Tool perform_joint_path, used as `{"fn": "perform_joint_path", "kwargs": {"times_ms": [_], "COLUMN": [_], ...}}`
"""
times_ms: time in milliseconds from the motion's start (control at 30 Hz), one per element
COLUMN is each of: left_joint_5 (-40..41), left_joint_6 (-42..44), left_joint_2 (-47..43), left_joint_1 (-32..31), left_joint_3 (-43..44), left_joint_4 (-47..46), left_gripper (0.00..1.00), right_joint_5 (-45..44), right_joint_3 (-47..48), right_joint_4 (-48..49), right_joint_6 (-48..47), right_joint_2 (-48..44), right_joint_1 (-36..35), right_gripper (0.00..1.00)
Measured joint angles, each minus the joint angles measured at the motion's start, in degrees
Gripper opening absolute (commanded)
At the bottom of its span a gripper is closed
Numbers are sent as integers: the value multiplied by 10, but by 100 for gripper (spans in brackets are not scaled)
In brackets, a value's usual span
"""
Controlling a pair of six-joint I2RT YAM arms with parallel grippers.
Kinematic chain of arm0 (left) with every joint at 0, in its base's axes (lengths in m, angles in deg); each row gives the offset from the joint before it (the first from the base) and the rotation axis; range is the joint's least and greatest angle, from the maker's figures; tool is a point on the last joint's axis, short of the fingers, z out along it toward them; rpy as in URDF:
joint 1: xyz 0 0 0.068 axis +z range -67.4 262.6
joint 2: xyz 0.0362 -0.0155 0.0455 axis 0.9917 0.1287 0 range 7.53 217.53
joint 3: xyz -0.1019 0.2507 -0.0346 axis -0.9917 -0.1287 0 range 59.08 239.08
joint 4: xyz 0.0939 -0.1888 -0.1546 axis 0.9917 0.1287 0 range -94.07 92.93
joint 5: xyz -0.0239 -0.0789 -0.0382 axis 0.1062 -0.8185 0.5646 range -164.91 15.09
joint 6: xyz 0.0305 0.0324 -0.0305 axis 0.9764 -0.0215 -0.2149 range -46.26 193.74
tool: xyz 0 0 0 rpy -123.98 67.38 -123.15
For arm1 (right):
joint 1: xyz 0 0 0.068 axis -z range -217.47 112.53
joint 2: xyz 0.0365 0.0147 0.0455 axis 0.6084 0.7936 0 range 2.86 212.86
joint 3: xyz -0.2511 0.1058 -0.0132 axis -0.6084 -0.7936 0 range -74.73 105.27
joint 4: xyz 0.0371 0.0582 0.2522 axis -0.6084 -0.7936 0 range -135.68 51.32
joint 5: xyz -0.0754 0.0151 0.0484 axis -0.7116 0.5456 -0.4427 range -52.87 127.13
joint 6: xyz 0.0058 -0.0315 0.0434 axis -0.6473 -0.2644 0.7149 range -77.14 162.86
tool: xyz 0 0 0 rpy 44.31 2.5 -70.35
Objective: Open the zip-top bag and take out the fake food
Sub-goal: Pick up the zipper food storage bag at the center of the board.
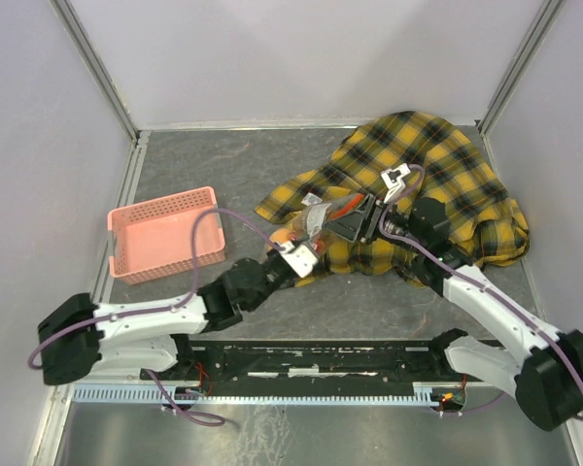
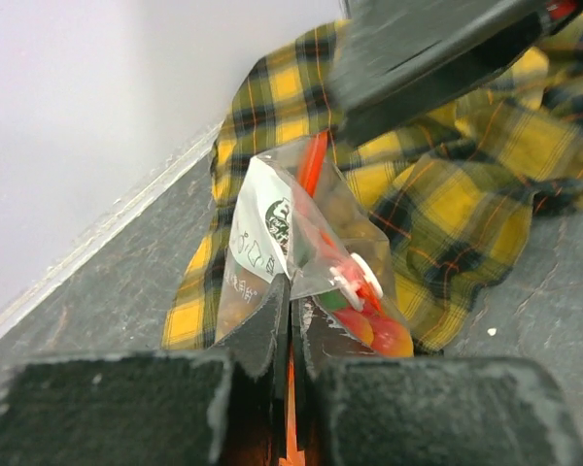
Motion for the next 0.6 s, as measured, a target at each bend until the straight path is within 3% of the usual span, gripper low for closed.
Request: {"fn": "perform_joint_path", "kwargs": {"times_ms": [133, 267, 433, 600], "left_joint_5": [-89, -169, -259, -319], "left_joint_6": [-56, -102, -149, -202], "left_joint_2": [-89, -142, -128, -105], "left_joint_1": [64, 108, 142, 180], "left_joint_3": [0, 0, 25, 52], "left_joint_4": [63, 117, 188, 215], "left_gripper": [3, 3, 3, 3], "right_joint_5": [7, 35, 59, 76], "right_joint_3": [39, 34, 15, 8], "right_joint_4": [-51, -27, 7, 28], "right_joint_6": [-129, -237, -358, -411], "right_joint_2": [-60, -97, -79, -18], "right_joint_1": [-1, -1, -3, -6], "right_gripper": [89, 89, 82, 76]}}
